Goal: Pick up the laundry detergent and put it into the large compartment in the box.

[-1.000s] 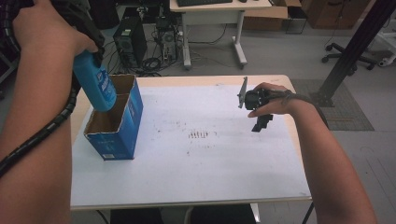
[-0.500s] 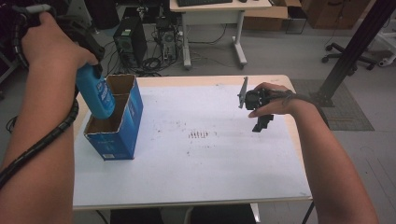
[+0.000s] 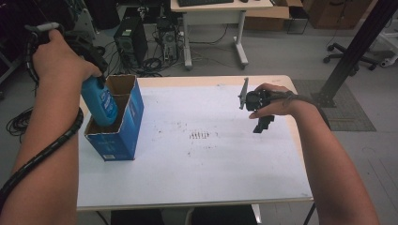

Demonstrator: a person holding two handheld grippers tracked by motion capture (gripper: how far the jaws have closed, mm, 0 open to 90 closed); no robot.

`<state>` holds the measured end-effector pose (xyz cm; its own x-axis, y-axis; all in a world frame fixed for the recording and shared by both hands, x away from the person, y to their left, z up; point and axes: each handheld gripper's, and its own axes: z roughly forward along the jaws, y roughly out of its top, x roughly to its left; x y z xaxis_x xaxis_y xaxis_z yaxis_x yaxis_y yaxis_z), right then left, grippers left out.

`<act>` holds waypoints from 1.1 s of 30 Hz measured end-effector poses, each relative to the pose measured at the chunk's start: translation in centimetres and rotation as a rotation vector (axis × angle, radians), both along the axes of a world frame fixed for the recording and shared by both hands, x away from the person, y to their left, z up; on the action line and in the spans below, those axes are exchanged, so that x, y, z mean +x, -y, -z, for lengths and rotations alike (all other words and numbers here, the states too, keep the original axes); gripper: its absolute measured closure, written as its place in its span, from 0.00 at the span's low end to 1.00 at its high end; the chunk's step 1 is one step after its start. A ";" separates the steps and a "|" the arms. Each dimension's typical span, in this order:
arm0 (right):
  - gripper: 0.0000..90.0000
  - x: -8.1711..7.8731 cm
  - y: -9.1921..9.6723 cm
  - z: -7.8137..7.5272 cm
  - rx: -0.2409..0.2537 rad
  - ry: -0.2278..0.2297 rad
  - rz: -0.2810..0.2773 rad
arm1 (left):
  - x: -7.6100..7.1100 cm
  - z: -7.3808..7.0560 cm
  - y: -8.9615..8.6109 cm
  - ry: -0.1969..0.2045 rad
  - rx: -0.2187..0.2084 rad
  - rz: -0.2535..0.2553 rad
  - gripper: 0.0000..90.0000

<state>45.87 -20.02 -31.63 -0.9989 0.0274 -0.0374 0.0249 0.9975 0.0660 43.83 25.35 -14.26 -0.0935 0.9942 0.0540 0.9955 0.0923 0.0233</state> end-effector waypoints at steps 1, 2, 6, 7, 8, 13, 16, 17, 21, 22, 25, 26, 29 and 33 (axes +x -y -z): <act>0.07 0.0 0.0 0.0 0.000 -0.002 0.001 | 0.1 0.2 0.0 -0.003 -0.003 0.003 0.42; 0.07 0.0 0.0 0.1 -0.002 -0.002 -0.001 | 0.1 0.4 0.0 -0.005 -0.005 0.003 0.42; 0.07 0.0 -0.1 0.1 0.000 -0.003 -0.001 | 0.2 1.1 0.0 -0.007 -0.003 0.012 0.42; 0.07 0.0 -0.1 0.1 -0.001 -0.003 -0.003 | 0.2 1.3 0.0 -0.008 -0.002 0.015 0.42; 0.07 0.0 0.0 0.1 -0.004 -0.003 -0.004 | 0.2 1.5 0.0 -0.010 -0.003 0.014 0.42; 0.07 -0.1 0.0 0.1 0.001 -0.004 0.001 | 0.3 2.4 -0.1 -0.018 -0.010 0.019 0.42; 0.07 -0.1 0.0 0.1 0.001 -0.003 0.002 | 0.4 2.9 -0.2 -0.022 -0.015 0.018 0.42; 0.07 -0.1 0.0 0.0 0.000 -0.004 0.001 | 0.4 3.1 -0.2 -0.023 -0.014 0.020 0.42; 0.07 -0.1 0.1 0.0 0.000 -0.003 0.004 | 0.4 3.7 -0.3 -0.029 -0.013 0.021 0.42; 0.07 -0.1 0.1 0.0 -0.002 -0.003 0.002 | 0.4 3.9 -0.3 -0.030 -0.014 0.022 0.42; 0.07 0.0 0.1 0.0 -0.002 -0.005 0.002 | 0.5 4.3 -0.3 -0.034 -0.016 0.022 0.42; 0.07 0.0 0.0 0.1 -0.001 -0.005 0.002 | 0.5 4.5 -0.3 -0.035 -0.015 0.021 0.42; 0.07 0.0 0.0 0.1 -0.003 -0.005 -0.001 | 0.6 5.1 -0.2 -0.041 0.000 0.023 0.42; 0.07 0.0 -0.1 0.2 -0.002 -0.007 0.000 | 0.7 5.9 -0.1 -0.044 0.014 0.027 0.42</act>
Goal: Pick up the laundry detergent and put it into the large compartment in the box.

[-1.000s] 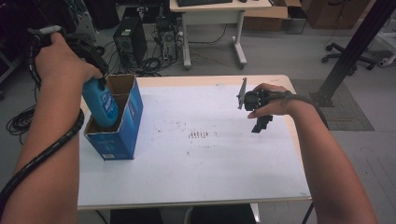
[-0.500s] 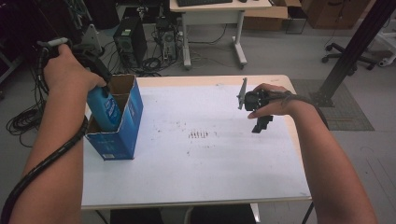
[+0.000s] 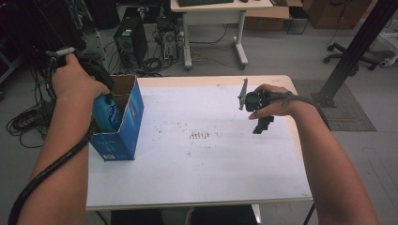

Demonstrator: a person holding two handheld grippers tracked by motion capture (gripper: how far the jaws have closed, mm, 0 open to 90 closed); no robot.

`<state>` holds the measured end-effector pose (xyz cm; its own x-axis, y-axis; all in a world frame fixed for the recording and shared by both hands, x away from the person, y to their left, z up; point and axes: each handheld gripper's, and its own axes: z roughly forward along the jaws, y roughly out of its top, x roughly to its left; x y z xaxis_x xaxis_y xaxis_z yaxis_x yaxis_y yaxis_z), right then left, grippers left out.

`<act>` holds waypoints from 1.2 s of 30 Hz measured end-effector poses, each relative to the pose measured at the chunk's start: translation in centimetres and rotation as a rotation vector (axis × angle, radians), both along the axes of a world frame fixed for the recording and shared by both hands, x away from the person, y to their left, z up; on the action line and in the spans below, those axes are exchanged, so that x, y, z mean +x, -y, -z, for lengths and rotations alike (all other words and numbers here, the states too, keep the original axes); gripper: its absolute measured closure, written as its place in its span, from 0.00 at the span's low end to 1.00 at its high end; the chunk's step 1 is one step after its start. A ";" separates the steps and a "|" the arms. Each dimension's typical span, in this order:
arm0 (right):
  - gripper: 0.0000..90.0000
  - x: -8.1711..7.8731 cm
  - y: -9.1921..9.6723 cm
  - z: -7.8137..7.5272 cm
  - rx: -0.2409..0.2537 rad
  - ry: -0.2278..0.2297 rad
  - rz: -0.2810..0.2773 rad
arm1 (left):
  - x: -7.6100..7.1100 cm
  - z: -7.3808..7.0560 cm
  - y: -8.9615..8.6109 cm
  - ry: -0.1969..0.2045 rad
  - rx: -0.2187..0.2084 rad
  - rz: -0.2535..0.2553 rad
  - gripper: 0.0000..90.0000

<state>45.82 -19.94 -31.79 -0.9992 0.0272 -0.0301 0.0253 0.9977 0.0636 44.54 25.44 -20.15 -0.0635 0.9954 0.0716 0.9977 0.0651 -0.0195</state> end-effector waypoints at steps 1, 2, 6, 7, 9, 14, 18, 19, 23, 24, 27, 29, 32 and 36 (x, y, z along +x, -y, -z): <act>0.07 0.0 0.0 0.0 0.001 0.001 0.000 | 0.0 0.2 0.0 0.003 0.001 0.000 0.42; 0.07 0.0 0.0 0.1 0.000 -0.001 0.001 | 0.0 0.4 0.0 0.002 0.001 0.003 0.42; 0.07 0.0 -0.1 0.2 -0.003 -0.004 0.000 | 0.1 1.4 0.2 -0.004 0.008 0.002 0.42; 0.07 0.0 -0.1 0.1 -0.002 -0.003 -0.002 | 0.1 1.6 0.2 -0.006 0.009 0.006 0.42; 0.07 -0.1 -0.2 0.1 0.000 -0.003 -0.002 | 0.1 2.0 0.3 -0.007 0.004 0.005 0.42; 0.07 -0.1 -0.3 0.1 -0.002 0.000 -0.003 | 0.2 2.8 0.3 -0.011 -0.008 0.013 0.42; 0.07 -0.1 -0.2 0.2 -0.004 -0.002 -0.003 | 0.3 3.5 0.3 -0.013 -0.009 0.012 0.42; 0.07 -0.1 -0.1 0.2 -0.003 -0.003 -0.003 | 0.4 3.7 0.3 -0.016 -0.010 0.013 0.42; 0.07 -0.1 -0.1 0.3 -0.001 -0.004 -0.003 | 0.4 4.3 0.2 -0.021 -0.006 0.014 0.42; 0.07 -0.1 -0.1 0.3 -0.003 -0.002 -0.003 | 0.4 4.4 0.2 -0.019 -0.006 0.012 0.42; 0.07 -0.1 0.0 0.4 -0.002 -0.005 -0.002 | 0.4 4.8 0.1 -0.023 -0.012 0.009 0.42; 0.07 -0.1 0.0 0.4 -0.003 -0.007 0.000 | 0.4 5.0 0.1 -0.029 -0.013 0.009 0.42; 0.07 -0.1 -0.1 0.4 -0.004 -0.007 -0.003 | 0.4 5.4 0.1 -0.028 -0.007 0.014 0.42; 0.07 -0.1 0.0 0.5 -0.006 -0.005 -0.004 | 0.4 6.0 -0.1 -0.029 -0.007 0.013 0.42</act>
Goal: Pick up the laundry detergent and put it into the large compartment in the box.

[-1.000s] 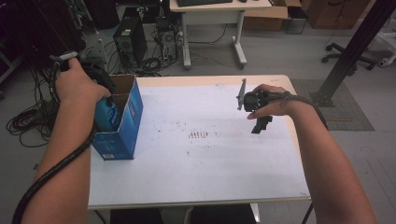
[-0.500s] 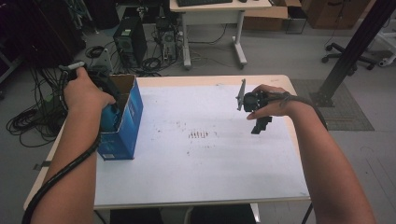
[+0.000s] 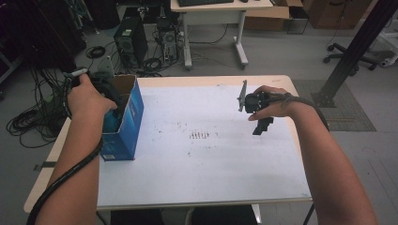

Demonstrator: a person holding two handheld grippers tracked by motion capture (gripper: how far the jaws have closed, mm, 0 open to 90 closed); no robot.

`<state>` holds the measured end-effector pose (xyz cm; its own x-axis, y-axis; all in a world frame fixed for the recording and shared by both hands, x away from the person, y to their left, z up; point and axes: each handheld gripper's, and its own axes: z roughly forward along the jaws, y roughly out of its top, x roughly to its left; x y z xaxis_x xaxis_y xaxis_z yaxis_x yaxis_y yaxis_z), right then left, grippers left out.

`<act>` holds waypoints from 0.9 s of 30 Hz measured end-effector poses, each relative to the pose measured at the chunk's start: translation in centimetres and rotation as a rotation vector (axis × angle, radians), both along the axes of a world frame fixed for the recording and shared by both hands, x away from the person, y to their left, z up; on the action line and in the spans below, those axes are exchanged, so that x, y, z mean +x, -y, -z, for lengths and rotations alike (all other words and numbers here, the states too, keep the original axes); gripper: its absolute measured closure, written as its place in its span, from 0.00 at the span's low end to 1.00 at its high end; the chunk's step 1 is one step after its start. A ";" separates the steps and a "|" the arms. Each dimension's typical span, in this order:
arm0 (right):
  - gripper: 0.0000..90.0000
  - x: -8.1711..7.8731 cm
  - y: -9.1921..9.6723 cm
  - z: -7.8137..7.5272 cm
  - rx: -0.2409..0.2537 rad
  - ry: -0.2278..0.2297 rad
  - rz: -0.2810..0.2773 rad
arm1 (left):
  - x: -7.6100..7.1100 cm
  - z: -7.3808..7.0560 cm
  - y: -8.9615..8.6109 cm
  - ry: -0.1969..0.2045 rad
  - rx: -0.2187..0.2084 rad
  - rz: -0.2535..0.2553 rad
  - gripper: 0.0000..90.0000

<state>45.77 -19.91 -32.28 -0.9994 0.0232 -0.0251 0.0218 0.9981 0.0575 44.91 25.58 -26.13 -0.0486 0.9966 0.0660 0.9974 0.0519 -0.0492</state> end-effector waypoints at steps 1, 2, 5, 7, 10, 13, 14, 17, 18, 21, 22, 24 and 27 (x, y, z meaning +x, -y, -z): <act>0.07 0.0 0.0 0.0 0.000 0.000 0.001 | 0.0 0.1 -0.1 -0.001 -0.003 -0.002 0.42; 0.07 0.0 0.0 0.0 0.002 -0.001 0.003 | 0.0 0.3 -0.1 0.001 -0.003 -0.001 0.42; 0.07 0.0 0.1 0.0 0.001 0.000 0.005 | 0.0 0.6 -0.1 0.001 -0.002 0.000 0.42; 0.07 0.0 0.2 0.0 0.001 -0.001 0.005 | 0.0 0.8 0.0 0.001 -0.001 0.003 0.42; 0.07 0.0 0.2 0.1 0.001 -0.001 0.006 | 0.0 0.9 0.1 0.000 -0.004 0.004 0.42; 0.07 0.0 0.1 0.2 0.001 0.000 0.004 | 0.0 1.2 0.1 0.000 -0.009 0.005 0.42; 0.07 0.0 0.1 0.2 0.002 0.000 0.004 | 0.0 1.2 0.1 -0.001 -0.010 0.006 0.42; 0.07 0.0 0.1 0.2 0.000 0.000 0.004 | 0.0 1.5 0.1 -0.006 -0.004 0.007 0.42; 0.07 0.0 0.1 0.2 0.000 0.001 0.003 | 0.0 1.6 0.0 -0.007 -0.005 0.005 0.42; 0.07 0.0 0.1 0.3 -0.002 0.000 0.005 | 0.0 2.0 -0.1 -0.010 -0.008 0.001 0.42; 0.07 0.0 0.1 0.3 -0.001 0.000 0.004 | 0.0 2.0 -0.2 -0.004 -0.007 0.000 0.42; 0.07 0.0 0.1 0.3 -0.004 -0.001 0.003 | 0.0 2.0 -0.2 -0.006 -0.008 0.002 0.42; 0.07 0.0 0.1 0.4 -0.004 -0.002 0.005 | 0.0 2.1 -0.1 -0.008 -0.003 0.003 0.42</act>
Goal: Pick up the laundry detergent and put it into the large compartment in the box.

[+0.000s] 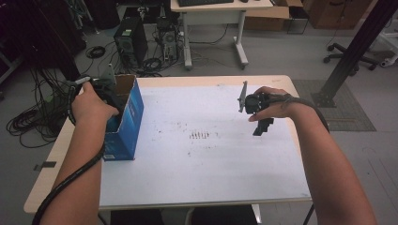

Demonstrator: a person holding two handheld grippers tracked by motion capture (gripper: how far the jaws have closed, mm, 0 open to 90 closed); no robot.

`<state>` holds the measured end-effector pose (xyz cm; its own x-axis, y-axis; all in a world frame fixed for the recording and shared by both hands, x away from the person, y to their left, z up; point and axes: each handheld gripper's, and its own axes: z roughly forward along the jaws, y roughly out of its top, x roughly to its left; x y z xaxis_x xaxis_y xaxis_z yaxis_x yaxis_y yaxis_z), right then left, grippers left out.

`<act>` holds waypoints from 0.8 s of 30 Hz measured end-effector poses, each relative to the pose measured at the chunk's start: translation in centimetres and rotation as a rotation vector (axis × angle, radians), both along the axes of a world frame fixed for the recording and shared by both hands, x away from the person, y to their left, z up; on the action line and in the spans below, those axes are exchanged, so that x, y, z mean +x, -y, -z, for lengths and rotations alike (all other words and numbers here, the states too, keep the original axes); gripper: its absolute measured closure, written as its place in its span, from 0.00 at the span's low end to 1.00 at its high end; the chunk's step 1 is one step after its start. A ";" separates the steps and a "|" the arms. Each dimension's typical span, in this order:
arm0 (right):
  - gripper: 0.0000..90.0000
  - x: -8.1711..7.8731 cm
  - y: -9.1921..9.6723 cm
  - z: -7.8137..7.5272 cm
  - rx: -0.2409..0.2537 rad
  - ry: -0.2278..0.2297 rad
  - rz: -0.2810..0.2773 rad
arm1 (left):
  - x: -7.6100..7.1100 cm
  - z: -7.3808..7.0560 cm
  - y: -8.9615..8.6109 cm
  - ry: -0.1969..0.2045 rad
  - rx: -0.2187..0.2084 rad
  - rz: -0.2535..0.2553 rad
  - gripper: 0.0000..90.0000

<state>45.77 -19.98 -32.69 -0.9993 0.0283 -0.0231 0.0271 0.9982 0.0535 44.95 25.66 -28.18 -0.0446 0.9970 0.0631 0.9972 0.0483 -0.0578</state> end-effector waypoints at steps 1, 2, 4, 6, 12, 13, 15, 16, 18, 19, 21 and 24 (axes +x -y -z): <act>0.07 0.0 0.0 0.0 0.000 0.000 0.000 | 0.0 0.0 0.0 0.004 0.000 0.000 0.42; 0.07 0.0 0.0 0.0 -0.002 -0.001 -0.001 | 0.0 0.0 0.0 0.001 0.002 -0.001 0.42; 0.07 0.0 0.0 0.1 -0.001 -0.001 -0.002 | 0.1 0.0 0.0 -0.001 0.003 -0.002 0.41; 0.07 0.0 0.0 0.2 0.002 -0.005 0.000 | 0.1 0.0 0.0 0.000 0.004 -0.001 0.41; 0.07 0.0 0.2 0.4 0.001 -0.007 0.005 | 0.1 0.1 0.0 0.002 0.001 0.000 0.41; 0.07 0.0 0.2 0.4 0.003 -0.006 0.005 | 0.0 0.1 -0.1 0.006 0.001 0.002 0.41; 0.07 0.0 0.2 0.4 0.003 -0.006 0.006 | 0.0 0.1 0.0 0.006 0.000 0.001 0.40; 0.07 0.0 0.1 0.5 0.005 -0.005 0.004 | 0.0 0.1 0.0 0.010 -0.004 0.001 0.39; 0.07 0.0 0.0 0.5 0.003 -0.006 0.004 | 0.0 0.1 0.0 0.012 -0.007 0.001 0.36; 0.07 0.0 0.0 0.5 0.005 -0.005 0.001 | 0.0 0.0 0.1 0.015 -0.002 0.002 0.35; 0.07 0.0 -0.1 0.5 0.005 -0.007 0.001 | 0.0 0.1 0.1 0.011 0.000 0.002 0.35; 0.07 0.0 -0.1 0.6 0.004 -0.008 0.002 | -0.1 0.0 0.1 0.015 -0.005 0.002 0.34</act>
